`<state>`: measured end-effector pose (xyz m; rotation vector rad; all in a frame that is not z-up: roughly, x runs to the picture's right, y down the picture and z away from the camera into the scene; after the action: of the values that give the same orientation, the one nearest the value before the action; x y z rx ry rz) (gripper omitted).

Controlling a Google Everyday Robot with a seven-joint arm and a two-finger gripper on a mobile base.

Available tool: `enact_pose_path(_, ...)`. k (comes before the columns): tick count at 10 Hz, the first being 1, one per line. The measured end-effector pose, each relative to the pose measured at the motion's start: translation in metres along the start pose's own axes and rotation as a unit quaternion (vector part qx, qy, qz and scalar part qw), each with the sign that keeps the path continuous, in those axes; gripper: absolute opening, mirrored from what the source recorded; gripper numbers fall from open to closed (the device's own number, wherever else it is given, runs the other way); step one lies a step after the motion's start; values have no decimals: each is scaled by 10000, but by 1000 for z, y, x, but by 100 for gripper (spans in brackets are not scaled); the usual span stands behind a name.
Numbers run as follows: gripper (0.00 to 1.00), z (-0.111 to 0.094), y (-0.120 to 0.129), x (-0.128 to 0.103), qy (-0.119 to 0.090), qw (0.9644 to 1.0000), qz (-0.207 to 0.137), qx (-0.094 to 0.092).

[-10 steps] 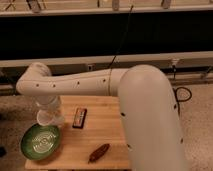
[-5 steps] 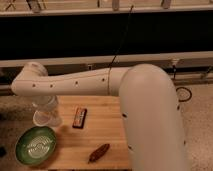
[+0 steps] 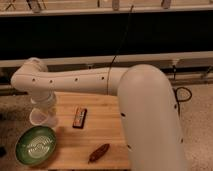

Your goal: Place the ceramic cup in the ceramic bowl

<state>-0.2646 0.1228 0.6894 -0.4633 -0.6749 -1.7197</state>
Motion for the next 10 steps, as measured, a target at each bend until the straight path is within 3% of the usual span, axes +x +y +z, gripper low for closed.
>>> enact_pose_path(4,0,1,-40,-29,-312,9976,-522,343)
enact_pose_path(6,2,9,-55,-38,-443,9957,-708,403)
enact_pose_path(10,38,52,-64,-52,-786,9903,-911,699)
